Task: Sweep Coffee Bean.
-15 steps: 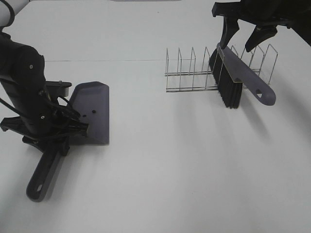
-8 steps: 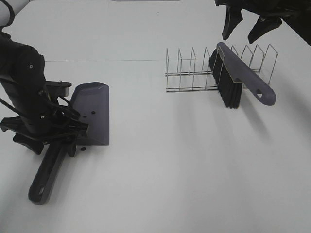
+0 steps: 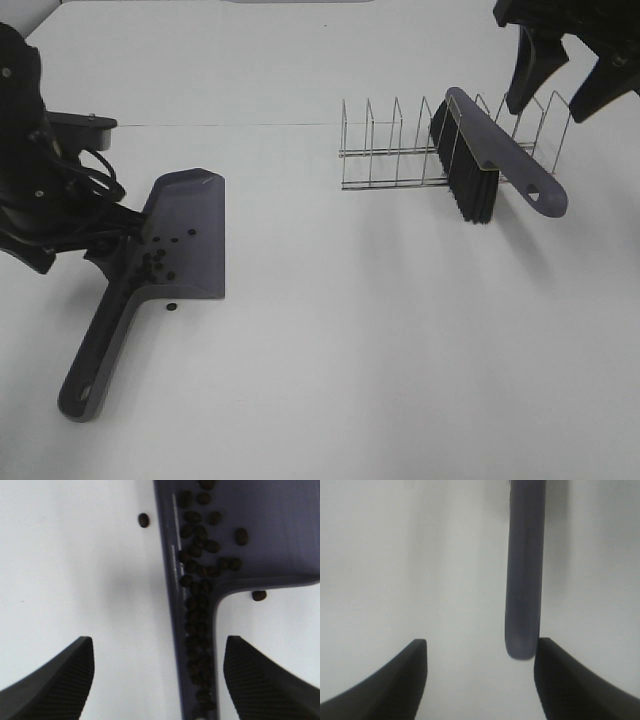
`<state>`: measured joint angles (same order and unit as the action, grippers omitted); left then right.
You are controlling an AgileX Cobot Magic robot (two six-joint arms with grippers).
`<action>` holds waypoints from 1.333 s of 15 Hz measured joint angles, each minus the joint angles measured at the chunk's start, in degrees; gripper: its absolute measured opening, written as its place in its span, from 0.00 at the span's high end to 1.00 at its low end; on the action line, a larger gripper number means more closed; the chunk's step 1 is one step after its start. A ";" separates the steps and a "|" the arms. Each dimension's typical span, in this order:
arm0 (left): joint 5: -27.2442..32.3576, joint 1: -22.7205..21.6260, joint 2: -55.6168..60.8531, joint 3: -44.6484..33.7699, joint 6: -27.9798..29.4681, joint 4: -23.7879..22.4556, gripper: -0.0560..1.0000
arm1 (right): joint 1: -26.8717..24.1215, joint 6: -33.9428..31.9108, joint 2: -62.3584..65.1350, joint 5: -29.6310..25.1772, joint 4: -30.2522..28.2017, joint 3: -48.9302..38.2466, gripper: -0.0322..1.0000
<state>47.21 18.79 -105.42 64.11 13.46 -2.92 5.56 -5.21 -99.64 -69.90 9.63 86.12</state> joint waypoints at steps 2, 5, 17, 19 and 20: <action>2.12 -6.02 2.12 0.00 -3.15 0.00 0.33 | 0.00 0.00 6.82 -0.06 0.29 -8.48 0.45; 5.04 -10.71 8.71 0.00 -6.59 -0.06 0.33 | 0.00 -0.06 16.33 -0.11 0.86 -16.56 0.45; 12.89 -11.29 56.32 -21.31 -7.91 0.17 0.33 | 0.00 -1.38 65.49 -0.34 -2.52 -38.62 0.45; 15.76 -11.29 68.35 -21.77 -8.54 0.17 0.33 | 0.00 -1.72 77.23 -0.34 -2.52 -43.43 0.45; 16.73 -11.29 71.96 -21.77 -9.00 0.17 0.33 | 0.00 -1.83 79.81 -0.34 -2.81 -45.09 0.45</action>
<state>63.94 7.51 -33.46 42.34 4.47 -2.75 5.56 -7.05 -19.82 -70.24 6.82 41.02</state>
